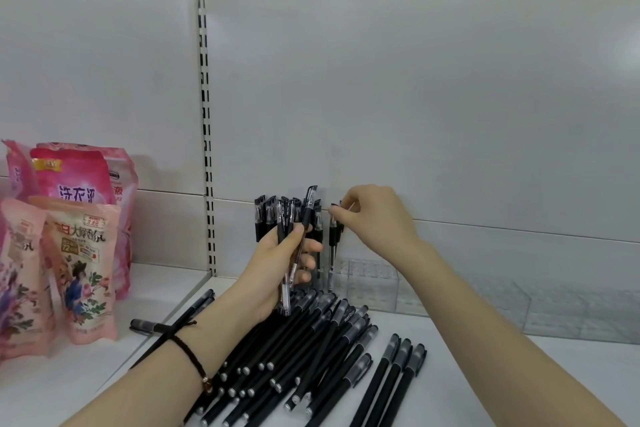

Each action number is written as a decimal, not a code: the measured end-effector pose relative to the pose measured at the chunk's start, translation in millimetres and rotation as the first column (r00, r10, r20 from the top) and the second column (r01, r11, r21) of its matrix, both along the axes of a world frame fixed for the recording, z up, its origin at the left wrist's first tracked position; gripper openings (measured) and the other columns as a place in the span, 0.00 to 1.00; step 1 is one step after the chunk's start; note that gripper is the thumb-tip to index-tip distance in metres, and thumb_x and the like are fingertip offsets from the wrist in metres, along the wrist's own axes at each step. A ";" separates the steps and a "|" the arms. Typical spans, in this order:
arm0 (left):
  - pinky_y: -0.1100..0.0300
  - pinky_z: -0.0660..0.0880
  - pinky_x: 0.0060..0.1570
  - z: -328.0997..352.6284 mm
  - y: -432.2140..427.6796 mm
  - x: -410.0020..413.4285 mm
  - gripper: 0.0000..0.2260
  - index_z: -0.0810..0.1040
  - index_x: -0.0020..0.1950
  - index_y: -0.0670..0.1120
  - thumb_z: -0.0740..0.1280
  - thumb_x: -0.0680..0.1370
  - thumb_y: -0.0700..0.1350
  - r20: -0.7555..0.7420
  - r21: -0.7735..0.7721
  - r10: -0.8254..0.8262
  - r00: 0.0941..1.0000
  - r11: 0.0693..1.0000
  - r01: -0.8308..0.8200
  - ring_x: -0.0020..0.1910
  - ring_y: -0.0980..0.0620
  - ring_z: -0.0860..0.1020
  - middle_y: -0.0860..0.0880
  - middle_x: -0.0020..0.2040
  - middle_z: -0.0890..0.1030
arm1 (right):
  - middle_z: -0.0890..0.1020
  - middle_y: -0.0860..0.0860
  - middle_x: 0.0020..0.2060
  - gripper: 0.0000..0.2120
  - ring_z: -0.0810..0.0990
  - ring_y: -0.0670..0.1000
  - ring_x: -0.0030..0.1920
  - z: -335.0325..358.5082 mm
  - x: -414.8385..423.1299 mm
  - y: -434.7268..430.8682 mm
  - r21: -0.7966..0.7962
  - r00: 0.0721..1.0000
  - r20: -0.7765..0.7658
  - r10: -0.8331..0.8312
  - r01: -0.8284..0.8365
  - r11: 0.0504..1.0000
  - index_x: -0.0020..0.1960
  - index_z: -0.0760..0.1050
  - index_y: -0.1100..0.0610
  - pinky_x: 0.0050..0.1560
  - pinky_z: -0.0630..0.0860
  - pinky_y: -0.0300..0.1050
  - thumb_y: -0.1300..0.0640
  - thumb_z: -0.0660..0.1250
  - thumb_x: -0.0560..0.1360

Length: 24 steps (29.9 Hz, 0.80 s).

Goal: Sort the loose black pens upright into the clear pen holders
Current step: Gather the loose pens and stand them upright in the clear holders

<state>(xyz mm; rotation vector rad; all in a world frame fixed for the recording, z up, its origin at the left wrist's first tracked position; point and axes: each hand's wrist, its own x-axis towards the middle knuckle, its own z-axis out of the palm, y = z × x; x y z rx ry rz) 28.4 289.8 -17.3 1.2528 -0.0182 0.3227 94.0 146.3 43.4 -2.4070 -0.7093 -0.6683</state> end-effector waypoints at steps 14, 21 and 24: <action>0.62 0.74 0.25 4.2 -3.5 -5.7 0.09 0.72 0.56 0.43 0.62 0.80 0.47 0.081 0.092 -0.133 0.988 0.988 0.126 0.28 0.51 0.78 0.40 0.42 0.84 | 0.77 0.52 0.28 0.08 0.69 0.46 0.23 9.2 -17.9 5.7 0.474 0.833 -0.350 0.429 -0.237 0.848 0.41 0.79 0.59 0.22 0.61 0.34 0.55 0.72 0.74; 0.60 0.78 0.24 -0.6 1.6 -2.4 0.12 0.72 0.51 0.43 0.59 0.82 0.52 -0.049 0.035 0.029 0.998 0.999 -0.027 0.29 0.50 0.82 0.44 0.36 0.83 | 0.75 0.49 0.30 0.09 0.69 0.45 0.25 17.9 -6.5 -2.7 0.664 0.932 -0.156 0.326 -0.145 0.733 0.38 0.75 0.56 0.28 0.66 0.36 0.57 0.69 0.77; 0.63 0.72 0.20 -1.4 2.9 -2.5 0.13 0.72 0.49 0.43 0.59 0.82 0.53 -0.073 0.093 0.071 0.995 0.994 -0.064 0.23 0.54 0.75 0.48 0.30 0.79 | 0.78 0.45 0.34 0.06 0.74 0.44 0.34 15.3 0.6 -4.7 0.536 0.990 -0.016 0.141 -0.110 0.837 0.41 0.77 0.54 0.38 0.69 0.37 0.54 0.69 0.76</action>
